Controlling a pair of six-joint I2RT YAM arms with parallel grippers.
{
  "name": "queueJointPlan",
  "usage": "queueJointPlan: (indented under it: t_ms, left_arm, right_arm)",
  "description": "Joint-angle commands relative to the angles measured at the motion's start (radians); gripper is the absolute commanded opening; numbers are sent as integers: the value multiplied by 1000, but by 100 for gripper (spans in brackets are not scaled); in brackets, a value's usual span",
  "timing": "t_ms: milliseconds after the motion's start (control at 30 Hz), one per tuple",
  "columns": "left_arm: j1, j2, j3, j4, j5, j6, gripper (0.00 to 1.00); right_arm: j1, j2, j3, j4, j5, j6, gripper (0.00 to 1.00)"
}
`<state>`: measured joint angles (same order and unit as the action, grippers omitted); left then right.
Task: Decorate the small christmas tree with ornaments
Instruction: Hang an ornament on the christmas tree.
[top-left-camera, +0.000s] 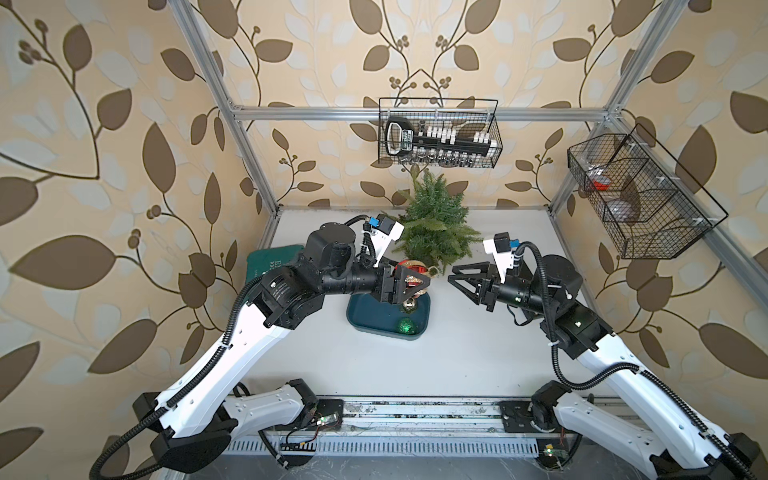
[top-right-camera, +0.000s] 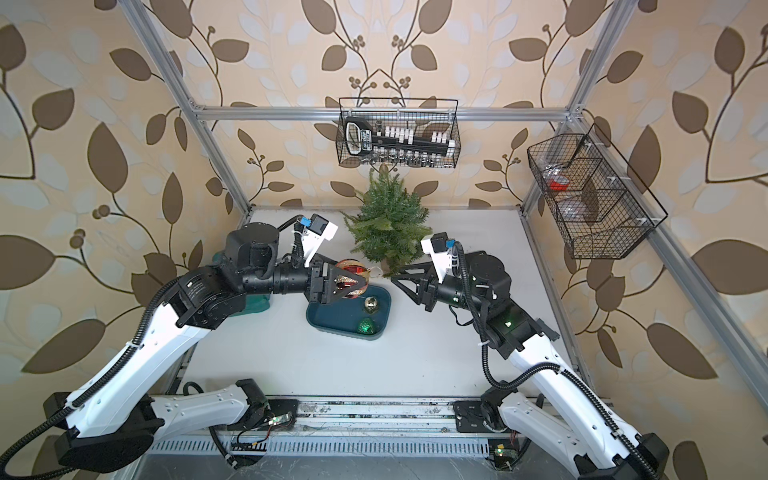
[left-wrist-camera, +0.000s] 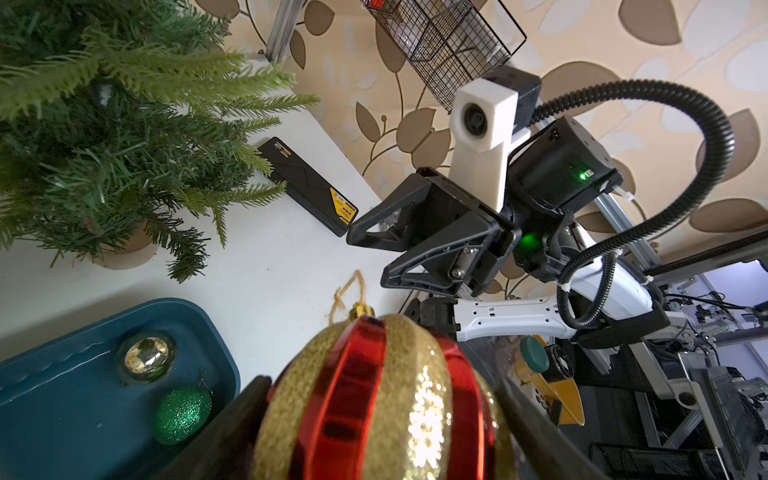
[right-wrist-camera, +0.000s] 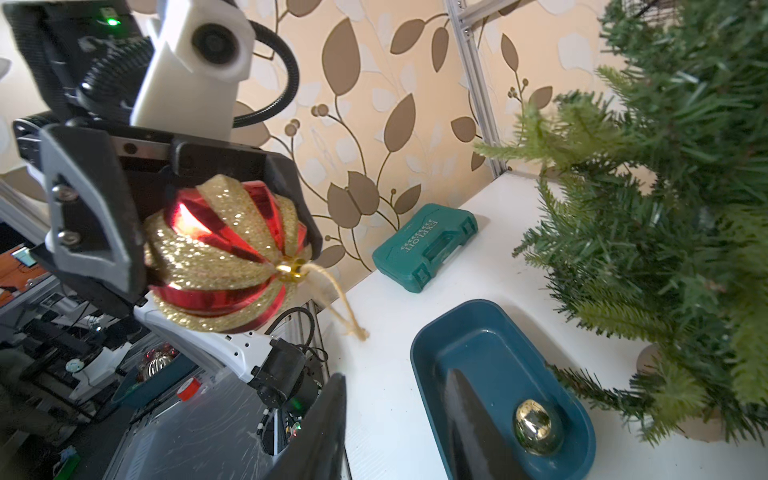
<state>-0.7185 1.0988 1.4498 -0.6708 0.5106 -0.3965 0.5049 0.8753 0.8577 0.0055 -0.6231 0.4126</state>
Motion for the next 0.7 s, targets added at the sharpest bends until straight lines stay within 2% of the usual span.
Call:
queueJointPlan:
  t_ms: [0, 500, 533, 600, 667]
  left_arm:
    - [10, 1, 42, 52, 46, 13, 67]
    - [14, 20, 26, 107, 100, -13, 67]
    - [14, 19, 25, 109, 100, -13, 67]
    - [16, 17, 22, 109, 98, -15, 67]
    - [17, 14, 17, 113, 101, -14, 67]
  right_arm:
    - [5, -27, -14, 120, -82, 35, 45]
    - [50, 45, 31, 143, -50, 28, 34]
    - [50, 50, 32, 148, -49, 28, 32]
    - [53, 56, 37, 152, -45, 29, 20]
    - [52, 58, 38, 154, -30, 27, 15]
